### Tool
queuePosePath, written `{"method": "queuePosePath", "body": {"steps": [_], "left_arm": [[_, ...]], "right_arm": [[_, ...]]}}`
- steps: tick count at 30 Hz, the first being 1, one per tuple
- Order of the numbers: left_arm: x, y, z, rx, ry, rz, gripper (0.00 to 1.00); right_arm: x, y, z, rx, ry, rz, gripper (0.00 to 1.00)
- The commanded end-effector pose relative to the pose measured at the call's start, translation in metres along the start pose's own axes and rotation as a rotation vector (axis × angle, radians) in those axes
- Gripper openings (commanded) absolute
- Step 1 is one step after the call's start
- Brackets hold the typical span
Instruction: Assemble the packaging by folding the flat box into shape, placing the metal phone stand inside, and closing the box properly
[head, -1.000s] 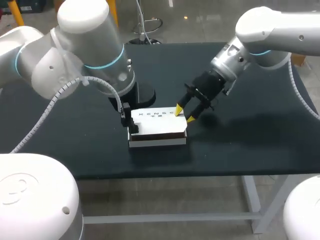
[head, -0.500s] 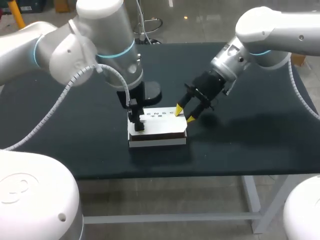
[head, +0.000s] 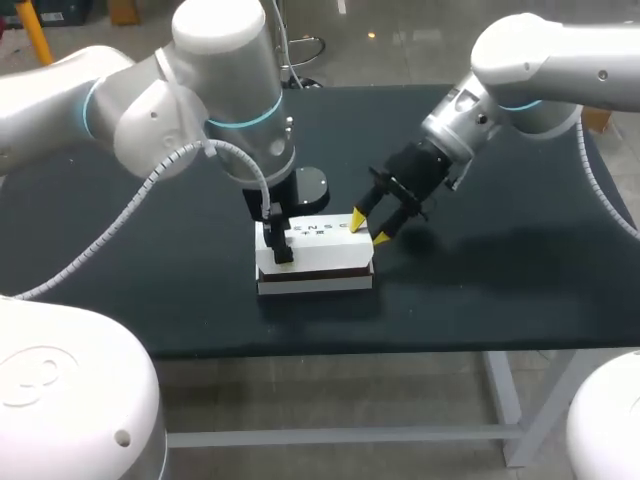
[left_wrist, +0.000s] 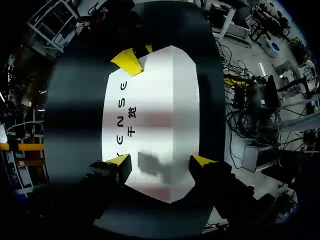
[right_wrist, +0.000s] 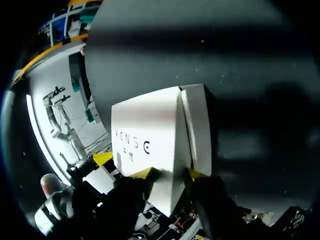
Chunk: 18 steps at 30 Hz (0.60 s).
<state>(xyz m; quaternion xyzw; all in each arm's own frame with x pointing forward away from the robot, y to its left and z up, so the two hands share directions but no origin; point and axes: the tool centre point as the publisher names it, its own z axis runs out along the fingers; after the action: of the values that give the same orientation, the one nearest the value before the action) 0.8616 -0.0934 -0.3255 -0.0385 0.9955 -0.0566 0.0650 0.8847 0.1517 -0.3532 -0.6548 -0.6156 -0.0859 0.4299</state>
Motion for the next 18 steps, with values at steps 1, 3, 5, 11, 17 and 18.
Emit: {"method": "queuePosePath", "body": {"steps": [1,3,5,11,17,18], "left_arm": [[0.003,-0.002,0.003,-0.009,-0.038,0.003,0.83],[0.003,-0.003,0.005,-0.013,-0.060,0.007,0.84],[0.002,-0.004,0.006,-0.026,-0.077,0.007,0.83],[0.000,-0.005,0.009,-0.040,-0.129,0.003,0.77],[0.000,-0.006,0.013,-0.035,-0.190,0.012,0.60],[0.000,-0.006,0.014,-0.035,-0.189,0.009,0.58]], "right_arm": [[0.000,0.001,0.000,0.004,0.001,-0.001,0.45],[0.000,0.001,0.000,0.004,0.001,-0.001,0.45],[0.000,0.001,0.000,0.004,0.001,-0.001,0.45],[0.000,0.001,0.000,0.004,0.001,-0.001,0.45],[0.000,0.001,0.000,0.004,0.001,-0.001,0.45],[0.000,0.001,0.000,0.004,0.001,-0.001,0.45]]}}
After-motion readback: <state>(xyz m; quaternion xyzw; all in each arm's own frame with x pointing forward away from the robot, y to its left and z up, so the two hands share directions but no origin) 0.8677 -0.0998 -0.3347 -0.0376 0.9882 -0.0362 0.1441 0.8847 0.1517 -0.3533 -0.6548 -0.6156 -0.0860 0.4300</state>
